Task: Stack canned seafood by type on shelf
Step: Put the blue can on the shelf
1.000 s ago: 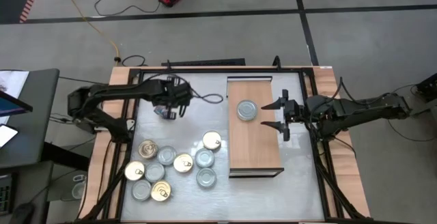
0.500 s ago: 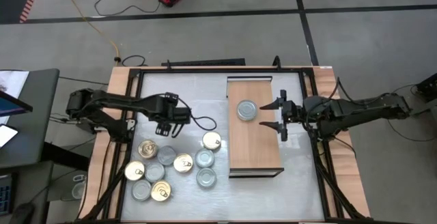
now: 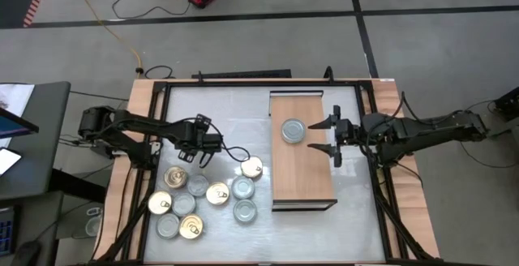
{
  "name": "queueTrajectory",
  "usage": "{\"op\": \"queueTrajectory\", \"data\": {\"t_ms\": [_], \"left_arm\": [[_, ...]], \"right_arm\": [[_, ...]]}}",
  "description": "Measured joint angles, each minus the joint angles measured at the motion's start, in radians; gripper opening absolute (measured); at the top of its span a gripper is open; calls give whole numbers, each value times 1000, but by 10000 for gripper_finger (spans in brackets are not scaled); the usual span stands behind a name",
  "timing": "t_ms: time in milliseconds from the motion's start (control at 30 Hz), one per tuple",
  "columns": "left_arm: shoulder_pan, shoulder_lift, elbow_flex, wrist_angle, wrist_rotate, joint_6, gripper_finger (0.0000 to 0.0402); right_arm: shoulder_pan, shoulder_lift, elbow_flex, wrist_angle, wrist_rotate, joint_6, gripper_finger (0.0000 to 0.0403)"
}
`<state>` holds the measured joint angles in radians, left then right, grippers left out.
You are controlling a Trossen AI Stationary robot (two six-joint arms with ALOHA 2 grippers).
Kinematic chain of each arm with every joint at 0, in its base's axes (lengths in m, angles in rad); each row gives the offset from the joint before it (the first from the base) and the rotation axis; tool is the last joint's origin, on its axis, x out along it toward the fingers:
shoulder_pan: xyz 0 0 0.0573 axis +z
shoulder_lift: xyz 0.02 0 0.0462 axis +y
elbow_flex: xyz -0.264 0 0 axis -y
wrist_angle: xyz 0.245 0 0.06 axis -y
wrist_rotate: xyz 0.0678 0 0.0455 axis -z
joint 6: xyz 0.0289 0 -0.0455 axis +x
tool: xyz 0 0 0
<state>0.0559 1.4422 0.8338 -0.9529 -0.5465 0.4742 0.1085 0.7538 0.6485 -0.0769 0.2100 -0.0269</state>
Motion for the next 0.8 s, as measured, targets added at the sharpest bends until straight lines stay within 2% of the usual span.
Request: {"op": "queueTrajectory", "data": {"t_ms": [133, 333, 467, 633, 800], "left_arm": [[0, 0, 18, -1, 6, -13, 186], [-1, 0, 86, -31, 48, -41, 186], [-32, -2, 202, -105, 44, -64, 186], [-123, -3, 393, -141, 38, -129, 186], [-255, -5, 497, -45, 53, -121, 186]], "right_arm": [[0, 0, 0, -5, 0, 0, 295], [0, -2, 0, -24, 0, 0, 295], [0, -8, 0, -29, 0, 0, 295], [3, -57, 1, -73, 29, 24, 295], [3, -119, 1, -114, 35, 85, 295]]}}
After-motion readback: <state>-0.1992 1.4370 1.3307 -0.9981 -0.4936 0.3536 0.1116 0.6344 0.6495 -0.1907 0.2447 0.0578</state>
